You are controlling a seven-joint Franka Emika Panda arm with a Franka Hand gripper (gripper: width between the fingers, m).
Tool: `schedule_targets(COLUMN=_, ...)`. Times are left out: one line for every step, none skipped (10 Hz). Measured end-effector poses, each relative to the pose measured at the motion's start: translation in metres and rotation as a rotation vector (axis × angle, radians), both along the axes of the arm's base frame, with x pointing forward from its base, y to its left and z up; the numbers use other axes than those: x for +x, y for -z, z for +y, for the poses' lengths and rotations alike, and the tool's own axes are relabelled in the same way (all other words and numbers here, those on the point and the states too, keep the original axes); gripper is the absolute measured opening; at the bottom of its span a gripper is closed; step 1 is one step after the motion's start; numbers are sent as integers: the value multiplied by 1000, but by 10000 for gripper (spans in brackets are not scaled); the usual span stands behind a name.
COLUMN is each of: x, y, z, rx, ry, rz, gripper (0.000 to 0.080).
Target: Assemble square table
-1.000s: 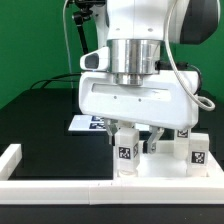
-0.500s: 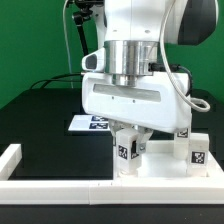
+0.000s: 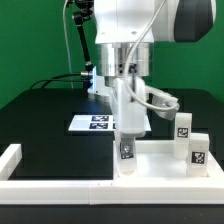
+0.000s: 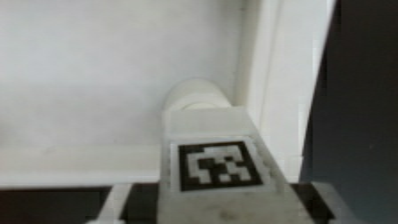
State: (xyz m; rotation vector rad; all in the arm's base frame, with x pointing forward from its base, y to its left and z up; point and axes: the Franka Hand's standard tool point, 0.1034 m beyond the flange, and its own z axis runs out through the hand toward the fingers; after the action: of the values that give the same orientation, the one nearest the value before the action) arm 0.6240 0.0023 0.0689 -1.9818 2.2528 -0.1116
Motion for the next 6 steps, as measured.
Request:
schedule_targets(x=-1, y=1, z=0, rx=63, ry=181, rz=-9, gripper=291)
schedule_targets(x=-1, y=1, z=1, rx=85, ry=256, rz=-11, gripper=291)
schedule_targets(x=-1, y=2, z=2, rx=82, ry=251, rz=-10, gripper=303)
schedule_targets(x=-2, y=2, z=2, rx=76, ry=217, rz=-11, gripper=303)
schedule_targets(x=-1, y=2, z=2, rx=64, ry=166, rz=-13, gripper=480)
schedule_targets(x=0, y=-1, z=3, rx=21, ry=-64, rz=-28, gripper=615)
